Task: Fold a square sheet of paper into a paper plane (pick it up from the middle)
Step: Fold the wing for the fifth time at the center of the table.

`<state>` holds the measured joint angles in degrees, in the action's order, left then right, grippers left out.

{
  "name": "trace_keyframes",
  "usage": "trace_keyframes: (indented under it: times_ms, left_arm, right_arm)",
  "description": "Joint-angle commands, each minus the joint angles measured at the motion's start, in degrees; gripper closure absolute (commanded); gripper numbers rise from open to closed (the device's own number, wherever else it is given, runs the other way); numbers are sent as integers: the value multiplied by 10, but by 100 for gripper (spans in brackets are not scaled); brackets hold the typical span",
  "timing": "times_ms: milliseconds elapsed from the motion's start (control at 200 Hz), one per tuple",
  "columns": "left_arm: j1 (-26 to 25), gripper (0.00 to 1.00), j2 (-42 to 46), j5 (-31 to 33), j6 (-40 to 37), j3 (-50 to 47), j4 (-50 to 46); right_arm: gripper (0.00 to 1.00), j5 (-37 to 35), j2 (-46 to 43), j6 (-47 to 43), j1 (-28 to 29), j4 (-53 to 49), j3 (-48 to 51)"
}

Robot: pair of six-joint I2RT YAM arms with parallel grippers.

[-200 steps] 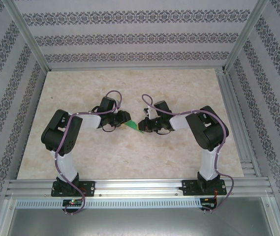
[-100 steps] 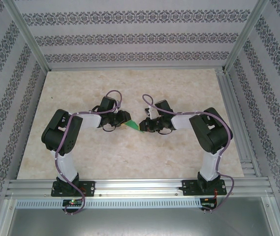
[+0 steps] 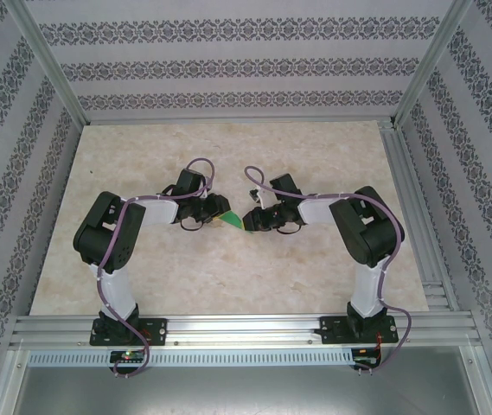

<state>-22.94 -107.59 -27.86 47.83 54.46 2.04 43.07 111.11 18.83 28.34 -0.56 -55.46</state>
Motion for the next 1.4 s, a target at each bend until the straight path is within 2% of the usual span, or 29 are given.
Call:
trace_keyframes:
  times_ms: [0,345,769,1039,1394]
  left_arm:
    - [-1,64,-29,17,-2,3,-27]
    - [-1,64,-25,1,-10,8,-19]
    - [-17,54,42,-54,-42,-16,61]
    - [-36,53,35,-59,-48,-21,77]
    - [-36,54,16,-52,-47,-23,74]
  right_arm:
    - [84,7,15,-30,-4,-9,-14]
    - [100,15,23,-5,-10,12,-5]
    - [100,29,44,76,-20,55,8]
    - [100,20,54,92,-27,37,2]
    - [100,8,68,108,-38,15,-7]
